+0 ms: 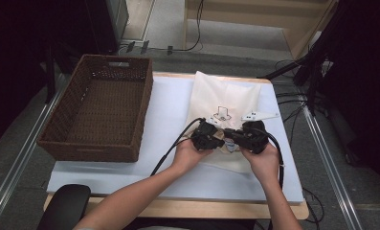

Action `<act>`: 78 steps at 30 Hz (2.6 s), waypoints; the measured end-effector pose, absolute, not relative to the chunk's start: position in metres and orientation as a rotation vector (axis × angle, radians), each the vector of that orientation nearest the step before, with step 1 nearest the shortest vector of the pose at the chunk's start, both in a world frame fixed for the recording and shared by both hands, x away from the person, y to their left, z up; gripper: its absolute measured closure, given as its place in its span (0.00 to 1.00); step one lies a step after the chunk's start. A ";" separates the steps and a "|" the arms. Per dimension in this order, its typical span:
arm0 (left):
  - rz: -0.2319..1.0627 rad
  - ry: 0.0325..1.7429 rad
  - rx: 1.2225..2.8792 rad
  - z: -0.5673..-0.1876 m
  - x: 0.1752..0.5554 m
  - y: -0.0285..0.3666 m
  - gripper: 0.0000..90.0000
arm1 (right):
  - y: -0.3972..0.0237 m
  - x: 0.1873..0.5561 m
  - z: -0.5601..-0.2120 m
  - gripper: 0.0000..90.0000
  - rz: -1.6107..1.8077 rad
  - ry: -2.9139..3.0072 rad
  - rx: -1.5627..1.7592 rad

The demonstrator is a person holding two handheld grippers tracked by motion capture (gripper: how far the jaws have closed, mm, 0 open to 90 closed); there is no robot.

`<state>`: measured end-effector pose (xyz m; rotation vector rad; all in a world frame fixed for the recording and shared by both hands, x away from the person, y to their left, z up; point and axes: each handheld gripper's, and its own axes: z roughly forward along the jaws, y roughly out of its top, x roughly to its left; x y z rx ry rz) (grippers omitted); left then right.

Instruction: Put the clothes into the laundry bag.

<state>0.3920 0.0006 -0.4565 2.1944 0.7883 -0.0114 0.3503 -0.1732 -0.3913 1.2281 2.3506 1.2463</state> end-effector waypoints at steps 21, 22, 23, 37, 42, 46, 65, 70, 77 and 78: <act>0.025 0.779 2.229 -0.450 0.401 0.005 0.99 | -0.173 0.352 -0.393 0.99 1.236 2.359 1.238; 0.027 0.780 2.231 -0.450 0.401 0.004 0.98 | -0.173 0.352 -0.393 0.99 1.233 2.359 1.227; 0.029 0.779 2.231 -0.450 0.401 0.003 0.98 | -0.173 0.352 -0.394 0.99 1.233 2.361 1.223; 0.084 0.861 2.188 -0.458 0.419 -0.004 1.00 | -0.172 0.358 -0.400 0.99 1.229 2.381 1.256; 0.099 0.849 2.180 -0.460 0.422 -0.006 0.97 | -0.171 0.360 -0.402 0.99 1.229 2.388 1.263; 0.048 0.833 2.193 -0.458 0.419 -0.002 0.92 | -0.174 0.360 -0.402 0.99 1.237 2.385 1.271; 0.022 0.806 2.222 -0.445 0.409 0.035 0.93 | -0.175 0.361 -0.400 0.99 1.246 2.379 1.284; 0.038 0.826 2.249 -0.455 0.416 0.028 1.00 | -0.175 0.362 -0.401 0.99 1.239 2.383 1.289; 0.064 0.828 2.291 -0.458 0.421 0.016 1.00 | -0.174 0.363 -0.404 0.99 1.229 2.395 1.282; 0.062 0.832 2.289 -0.458 0.421 0.014 1.00 | -0.174 0.363 -0.404 0.99 1.227 2.396 1.284</act>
